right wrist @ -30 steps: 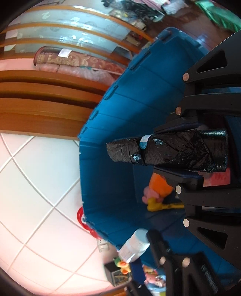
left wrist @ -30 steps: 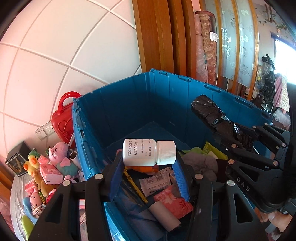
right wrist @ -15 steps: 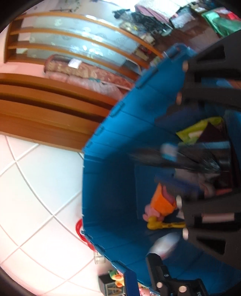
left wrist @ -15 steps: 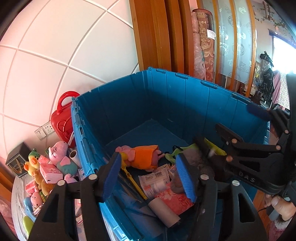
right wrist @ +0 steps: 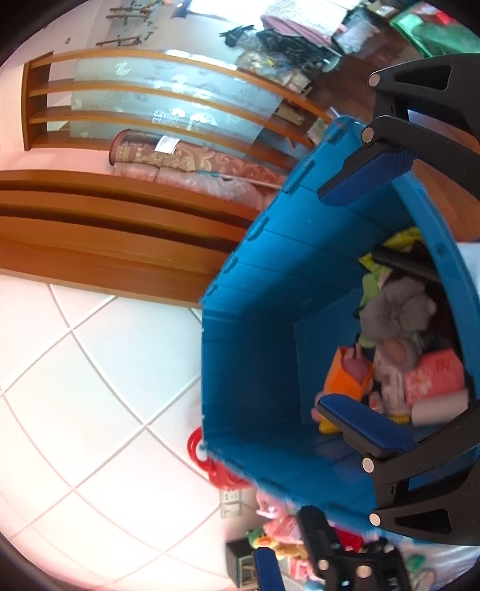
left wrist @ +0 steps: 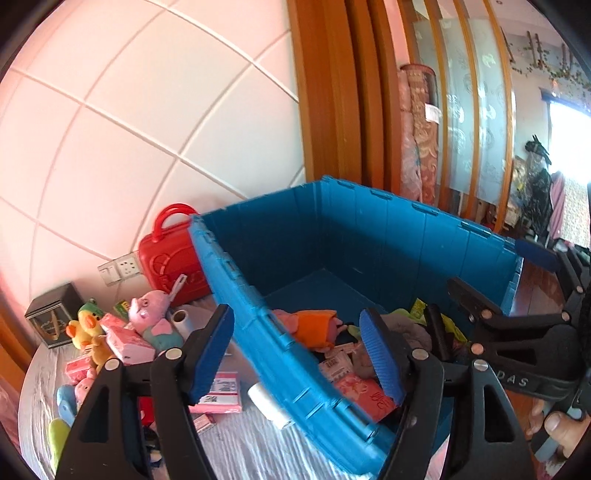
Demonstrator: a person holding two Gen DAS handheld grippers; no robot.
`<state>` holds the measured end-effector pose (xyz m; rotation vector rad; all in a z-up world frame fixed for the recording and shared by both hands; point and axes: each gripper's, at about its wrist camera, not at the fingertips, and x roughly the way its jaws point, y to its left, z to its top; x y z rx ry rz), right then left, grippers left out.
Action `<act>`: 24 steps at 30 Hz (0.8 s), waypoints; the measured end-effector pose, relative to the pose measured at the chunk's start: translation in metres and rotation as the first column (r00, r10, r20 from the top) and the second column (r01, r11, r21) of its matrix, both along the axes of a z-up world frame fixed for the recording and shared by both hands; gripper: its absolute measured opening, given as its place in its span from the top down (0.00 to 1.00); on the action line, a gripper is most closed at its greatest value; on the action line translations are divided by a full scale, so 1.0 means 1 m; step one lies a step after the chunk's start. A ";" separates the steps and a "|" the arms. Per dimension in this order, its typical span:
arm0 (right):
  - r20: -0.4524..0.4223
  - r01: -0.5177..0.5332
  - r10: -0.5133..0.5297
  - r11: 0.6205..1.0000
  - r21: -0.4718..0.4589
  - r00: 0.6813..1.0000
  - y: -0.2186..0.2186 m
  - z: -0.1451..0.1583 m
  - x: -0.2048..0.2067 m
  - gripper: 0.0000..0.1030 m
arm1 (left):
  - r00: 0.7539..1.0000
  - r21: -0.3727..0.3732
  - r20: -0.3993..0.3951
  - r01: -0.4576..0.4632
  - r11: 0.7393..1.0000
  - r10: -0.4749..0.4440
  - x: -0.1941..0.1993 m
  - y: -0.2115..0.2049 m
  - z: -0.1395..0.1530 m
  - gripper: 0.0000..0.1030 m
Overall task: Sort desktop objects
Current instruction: 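Move both tools back away from the crate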
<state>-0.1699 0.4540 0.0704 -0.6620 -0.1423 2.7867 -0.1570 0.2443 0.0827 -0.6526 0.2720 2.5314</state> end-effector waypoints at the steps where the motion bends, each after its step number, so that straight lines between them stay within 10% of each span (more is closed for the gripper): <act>1: -0.003 -0.005 0.005 1.000 -0.001 1.000 -0.009 0.001 0.006 0.00 | 1.000 0.007 -0.009 -0.012 1.000 0.012 0.005 -0.009 0.001 0.27; 7: -0.013 -0.029 0.029 0.999 -0.013 0.999 -0.053 0.001 0.038 0.00 | 0.994 0.069 -0.087 -0.063 0.996 0.068 0.041 -0.074 0.005 0.00; 24: 0.009 -0.039 0.039 0.998 -0.058 0.999 -0.131 0.002 0.099 0.00 | 0.998 0.035 0.018 -0.064 0.997 0.063 0.072 -0.143 -0.011 0.00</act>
